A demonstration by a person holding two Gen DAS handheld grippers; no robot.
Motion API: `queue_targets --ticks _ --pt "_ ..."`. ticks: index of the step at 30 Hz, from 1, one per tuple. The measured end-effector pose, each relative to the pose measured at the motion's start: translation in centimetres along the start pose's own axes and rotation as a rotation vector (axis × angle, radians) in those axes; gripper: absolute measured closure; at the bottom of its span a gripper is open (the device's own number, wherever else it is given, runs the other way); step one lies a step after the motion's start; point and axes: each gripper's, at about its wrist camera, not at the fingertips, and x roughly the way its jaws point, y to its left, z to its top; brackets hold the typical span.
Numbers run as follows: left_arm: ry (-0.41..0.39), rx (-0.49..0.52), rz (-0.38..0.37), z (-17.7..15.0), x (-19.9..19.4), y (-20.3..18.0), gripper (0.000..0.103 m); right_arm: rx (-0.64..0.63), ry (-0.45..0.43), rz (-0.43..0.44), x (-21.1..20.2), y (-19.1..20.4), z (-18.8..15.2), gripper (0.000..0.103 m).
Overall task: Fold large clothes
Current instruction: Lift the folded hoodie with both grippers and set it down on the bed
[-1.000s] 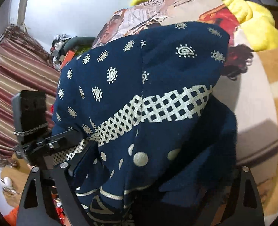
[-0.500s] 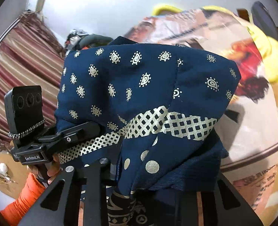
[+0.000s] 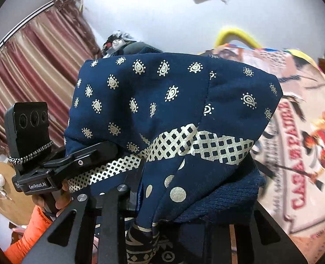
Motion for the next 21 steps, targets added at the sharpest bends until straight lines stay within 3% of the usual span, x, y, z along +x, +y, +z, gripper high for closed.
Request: queue_targets --ticks 7,15,18,20,21 --pt "0.047 -0.139 0.025 -0.9 1.9 10.5 0.046 -0.004 0.085 -0.016 10.0 2.7 2.2 0.077" --pt "0.129 -0.259 0.058 -5.5 5.6 22.0 0.042 -0.030 0.235 -0.036 23.2 1.0 2.2 0.076" --pt "0.100 -0.308 0.009 -6.6 5.4 24.7 0.035 -0.074 0.244 -0.050 25.0 0.4 2.5 0.061" --pt "0.086 -0.306 0.011 -6.8 4.8 25.1 0.030 -0.080 0.231 -0.067 24.6 -0.4 2.1 0.040" --pt "0.085 -0.288 0.026 -6.8 4.5 24.8 0.029 -0.095 0.222 -0.091 24.2 -0.7 2.4 0.036"
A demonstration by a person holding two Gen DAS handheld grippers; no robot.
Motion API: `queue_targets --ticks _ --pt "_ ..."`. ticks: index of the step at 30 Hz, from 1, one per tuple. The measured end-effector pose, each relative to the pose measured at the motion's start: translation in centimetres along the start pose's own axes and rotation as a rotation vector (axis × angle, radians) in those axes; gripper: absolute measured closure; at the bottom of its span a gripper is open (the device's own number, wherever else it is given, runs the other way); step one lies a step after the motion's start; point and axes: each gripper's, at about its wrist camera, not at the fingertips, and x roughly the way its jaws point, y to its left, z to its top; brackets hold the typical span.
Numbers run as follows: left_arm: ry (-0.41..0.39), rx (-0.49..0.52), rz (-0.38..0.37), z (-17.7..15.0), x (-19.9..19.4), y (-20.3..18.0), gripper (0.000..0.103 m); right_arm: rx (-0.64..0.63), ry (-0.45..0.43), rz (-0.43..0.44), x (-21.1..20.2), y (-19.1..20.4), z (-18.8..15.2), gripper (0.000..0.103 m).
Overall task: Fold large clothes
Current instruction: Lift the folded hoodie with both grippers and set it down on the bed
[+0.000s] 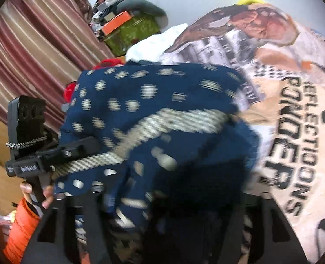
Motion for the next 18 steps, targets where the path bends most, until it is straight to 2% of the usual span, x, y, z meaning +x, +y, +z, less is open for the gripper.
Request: queue_targets --ticks 2,5,7,9,13,15,18 --pt "0.007 0.033 0.030 0.1 -0.2 -0.3 0.026 -0.027 -0.008 -0.045 -1.1 -0.7 -0.1 0.027" --pt "-0.006 0.097 0.107 0.0 -1.6 -2.3 0.025 -0.055 -0.017 -0.106 -3.0 -1.0 -0.7 0.027" --pt "-0.034 0.141 0.176 0.0 -2.8 -3.6 0.025 -0.093 -0.049 -0.173 -5.0 -0.3 -1.3 0.027" --pt "-0.059 0.195 0.205 -0.5 -4.4 -5.1 0.023 -0.142 -0.094 -0.237 -7.1 1.2 -2.0 0.027" --pt "-0.076 0.223 0.225 -2.2 -5.9 -6.7 0.010 -0.197 -0.163 -0.215 -9.5 4.5 -3.1 0.027" --pt "-0.055 0.232 0.248 -3.5 -5.6 -7.0 0.009 -0.202 -0.182 -0.186 -9.6 6.0 -3.8 0.027" --pt "0.003 0.201 0.300 -5.3 -4.2 -5.9 0.009 -0.171 -0.165 -0.178 -7.9 6.7 -4.7 0.026"
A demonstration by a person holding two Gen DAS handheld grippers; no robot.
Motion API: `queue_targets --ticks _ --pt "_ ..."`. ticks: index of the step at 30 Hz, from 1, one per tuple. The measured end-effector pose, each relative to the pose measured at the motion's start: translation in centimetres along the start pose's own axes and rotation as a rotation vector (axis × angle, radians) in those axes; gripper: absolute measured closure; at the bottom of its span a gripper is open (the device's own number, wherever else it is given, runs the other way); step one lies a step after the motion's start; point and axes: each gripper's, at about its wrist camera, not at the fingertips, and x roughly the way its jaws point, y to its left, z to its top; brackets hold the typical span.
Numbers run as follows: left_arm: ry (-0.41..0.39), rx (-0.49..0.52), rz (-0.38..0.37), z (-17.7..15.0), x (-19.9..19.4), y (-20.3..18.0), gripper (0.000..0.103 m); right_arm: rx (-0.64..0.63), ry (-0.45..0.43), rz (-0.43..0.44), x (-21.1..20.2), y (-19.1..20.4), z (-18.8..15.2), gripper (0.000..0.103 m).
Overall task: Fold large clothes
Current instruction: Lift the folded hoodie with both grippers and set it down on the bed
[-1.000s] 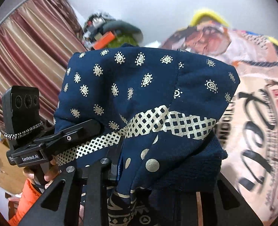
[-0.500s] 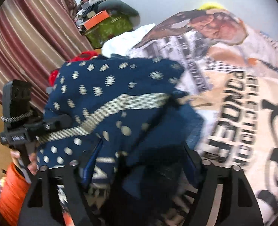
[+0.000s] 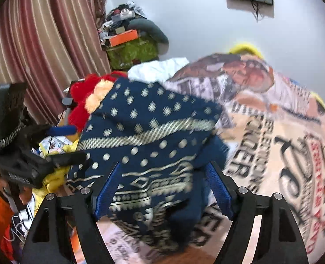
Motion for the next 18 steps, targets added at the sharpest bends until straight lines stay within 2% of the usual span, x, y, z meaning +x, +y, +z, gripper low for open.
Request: queue_targets --ticks 4,6,9,12,16,18 --pt "0.030 -0.079 -0.025 -2.2 -0.2 1.3 0.009 0.075 0.090 -0.024 2.6 -0.8 -2.2 0.026" --pt "0.026 -0.104 -0.014 -3.5 -1.1 1.9 0.009 0.102 0.115 -0.069 2.9 -2.3 -3.4 0.026" --pt "0.034 -0.121 0.029 -5.1 -2.5 2.1 0.009 0.115 0.122 -0.093 1.7 -4.1 -4.7 0.026" --pt "0.020 -0.115 0.111 -6.0 -4.5 1.5 0.009 0.121 0.113 -0.127 -0.9 -5.0 -5.6 0.026" --pt "-0.068 -0.114 0.113 -6.3 -8.9 -0.5 0.012 0.104 0.044 -0.141 -6.3 -4.0 -6.1 0.026" --pt "-0.136 -0.094 0.109 -5.9 -12.3 -2.4 0.012 0.084 -0.027 -0.127 -10.1 -2.4 -5.9 0.026"
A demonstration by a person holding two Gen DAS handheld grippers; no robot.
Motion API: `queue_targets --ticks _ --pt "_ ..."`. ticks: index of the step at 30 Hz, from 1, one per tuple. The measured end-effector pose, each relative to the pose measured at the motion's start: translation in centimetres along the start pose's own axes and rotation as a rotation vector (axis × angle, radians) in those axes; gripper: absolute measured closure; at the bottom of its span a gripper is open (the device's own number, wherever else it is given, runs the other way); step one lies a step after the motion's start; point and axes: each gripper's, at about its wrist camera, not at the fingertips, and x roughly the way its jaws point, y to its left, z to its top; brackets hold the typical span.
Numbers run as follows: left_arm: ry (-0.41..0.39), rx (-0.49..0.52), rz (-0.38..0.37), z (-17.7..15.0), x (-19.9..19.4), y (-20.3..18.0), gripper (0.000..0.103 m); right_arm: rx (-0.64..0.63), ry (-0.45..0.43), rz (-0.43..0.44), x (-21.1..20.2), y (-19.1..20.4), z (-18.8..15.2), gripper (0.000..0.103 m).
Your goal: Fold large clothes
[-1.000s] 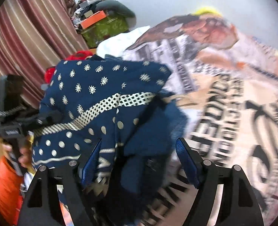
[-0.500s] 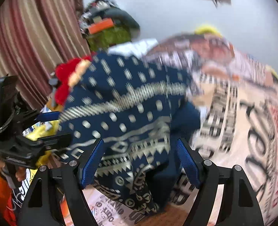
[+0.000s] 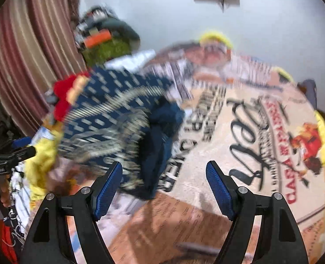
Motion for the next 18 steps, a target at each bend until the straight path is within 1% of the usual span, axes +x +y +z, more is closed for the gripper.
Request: queue_targets --ticks 1,3,4,5,6,7,8,9,10,11,14,18 --pt "-0.030 0.011 -0.002 0.4 -1.4 -0.8 0.012 -0.008 -0.033 0.008 -1.7 0.6 0.1 0.026" --pt "-0.127 0.045 -0.006 1.0 -6.0 -2.9 0.012 -0.018 -0.129 0.030 -6.5 2.2 0.2 0.026" --pt "-0.171 0.060 -0.008 1.3 -8.0 -3.9 0.012 -0.020 -0.158 0.041 -7.9 2.7 0.2 0.026" --pt "-0.203 0.068 -0.012 1.4 -9.3 -4.5 0.012 -0.024 -0.198 0.054 -10.0 3.4 0.3 0.026" --pt "-0.252 0.079 -0.022 1.5 -11.5 -5.6 0.012 -0.031 -0.254 0.069 -12.6 4.4 0.2 0.026" --pt "-0.286 0.090 -0.030 1.6 -13.2 -6.4 0.012 -0.037 -0.283 0.076 -14.1 5.0 0.2 0.027" --pt "-0.338 0.108 -0.035 1.4 -15.5 -7.6 0.012 -0.043 -0.324 0.085 -16.0 5.7 0.0 0.027" --pt "-0.374 0.118 -0.036 1.2 -17.0 -8.4 0.012 -0.051 -0.374 0.099 -18.4 6.7 -0.4 0.027" --pt "-0.419 0.130 -0.037 0.8 -18.8 -9.3 0.012 -0.057 -0.400 0.107 -19.7 7.1 -0.5 0.027" --pt "-0.445 0.137 -0.035 0.5 -19.9 -9.8 0.012 -0.064 -0.436 0.116 -21.3 7.8 -0.9 0.027" --pt "-0.562 0.152 -0.004 -1.2 -24.2 -11.9 0.012 -0.084 -0.538 0.125 -25.9 10.0 -2.5 0.027" --pt "-0.644 0.140 -0.005 -3.4 -27.3 -13.1 0.012 -0.104 -0.623 0.121 -29.5 12.2 -4.9 0.027"
